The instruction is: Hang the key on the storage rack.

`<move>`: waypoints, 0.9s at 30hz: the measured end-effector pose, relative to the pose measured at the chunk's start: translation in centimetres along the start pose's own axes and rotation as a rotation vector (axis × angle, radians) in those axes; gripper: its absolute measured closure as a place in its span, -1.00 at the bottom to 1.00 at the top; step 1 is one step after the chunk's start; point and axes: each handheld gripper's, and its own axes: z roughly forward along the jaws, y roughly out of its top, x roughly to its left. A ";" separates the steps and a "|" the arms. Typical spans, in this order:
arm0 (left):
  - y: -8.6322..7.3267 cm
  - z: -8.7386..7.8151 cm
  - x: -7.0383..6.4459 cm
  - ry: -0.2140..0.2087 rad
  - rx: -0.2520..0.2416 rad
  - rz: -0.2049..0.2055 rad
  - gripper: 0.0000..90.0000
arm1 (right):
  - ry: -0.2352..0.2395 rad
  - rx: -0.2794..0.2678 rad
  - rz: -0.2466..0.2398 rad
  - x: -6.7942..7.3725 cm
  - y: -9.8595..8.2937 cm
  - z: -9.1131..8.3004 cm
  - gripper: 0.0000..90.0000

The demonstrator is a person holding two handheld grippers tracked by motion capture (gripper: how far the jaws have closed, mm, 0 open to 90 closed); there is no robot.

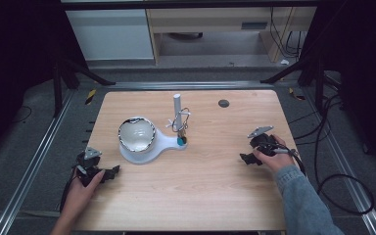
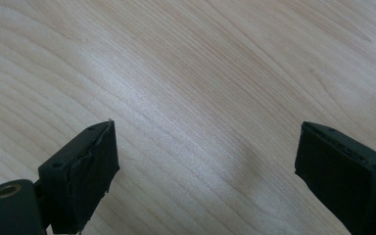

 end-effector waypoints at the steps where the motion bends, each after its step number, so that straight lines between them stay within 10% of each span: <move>1: 0.0 0.0 0.0 0.000 0.000 0.000 -1.00 | 0.005 -0.013 0.020 -0.2 -0.2 0.1 -0.80; 27: 0.0 0.0 0.0 0.000 0.000 0.000 -1.00 | -0.060 -0.128 0.230 -2.1 -2.4 2.4 -1.00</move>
